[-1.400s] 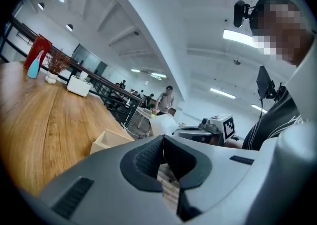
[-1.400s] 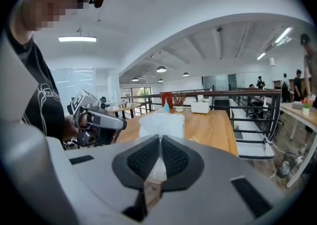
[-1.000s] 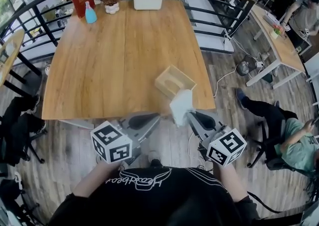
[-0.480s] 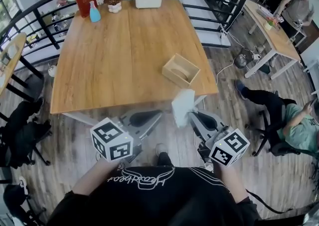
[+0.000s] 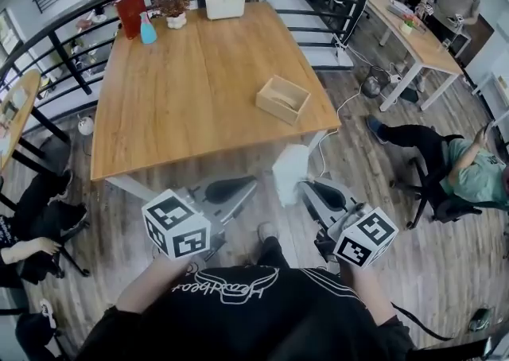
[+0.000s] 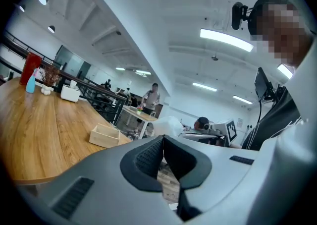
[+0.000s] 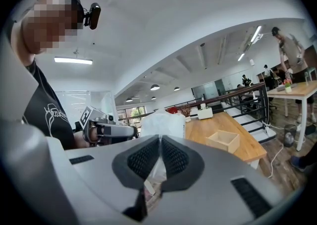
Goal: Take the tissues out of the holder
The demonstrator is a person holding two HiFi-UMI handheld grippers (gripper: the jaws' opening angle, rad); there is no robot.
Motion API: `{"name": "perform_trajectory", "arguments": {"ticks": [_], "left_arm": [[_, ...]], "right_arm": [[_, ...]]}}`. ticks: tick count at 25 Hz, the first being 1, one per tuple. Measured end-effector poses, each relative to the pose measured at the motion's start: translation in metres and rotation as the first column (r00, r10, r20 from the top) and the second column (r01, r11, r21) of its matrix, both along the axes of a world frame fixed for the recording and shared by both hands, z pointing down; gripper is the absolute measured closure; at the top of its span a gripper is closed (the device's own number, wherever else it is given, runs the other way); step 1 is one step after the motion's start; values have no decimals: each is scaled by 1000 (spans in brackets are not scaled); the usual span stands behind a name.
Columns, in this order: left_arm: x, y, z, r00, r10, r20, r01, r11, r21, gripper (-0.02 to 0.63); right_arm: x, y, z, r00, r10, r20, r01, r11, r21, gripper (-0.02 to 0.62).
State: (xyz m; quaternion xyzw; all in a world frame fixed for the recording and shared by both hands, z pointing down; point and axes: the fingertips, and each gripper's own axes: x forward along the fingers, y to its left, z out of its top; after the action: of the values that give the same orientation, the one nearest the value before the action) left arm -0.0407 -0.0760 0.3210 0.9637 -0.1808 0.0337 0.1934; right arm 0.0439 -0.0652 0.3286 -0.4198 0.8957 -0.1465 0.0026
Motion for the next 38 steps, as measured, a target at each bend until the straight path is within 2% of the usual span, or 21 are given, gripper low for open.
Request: {"name": "perform_trajectory", "arguments": {"ticks": [13,38], "left_arm": [[-13,75,-14,999,51,-7,-50,998,33,592],[1,105,-10,994,113,4,-113,993,40,592]], "right_arm": [[-11,80,-15,998,55,21,-55,998,31,574],[1,114,-9,995,101,10,-101,994,31,574]]}}
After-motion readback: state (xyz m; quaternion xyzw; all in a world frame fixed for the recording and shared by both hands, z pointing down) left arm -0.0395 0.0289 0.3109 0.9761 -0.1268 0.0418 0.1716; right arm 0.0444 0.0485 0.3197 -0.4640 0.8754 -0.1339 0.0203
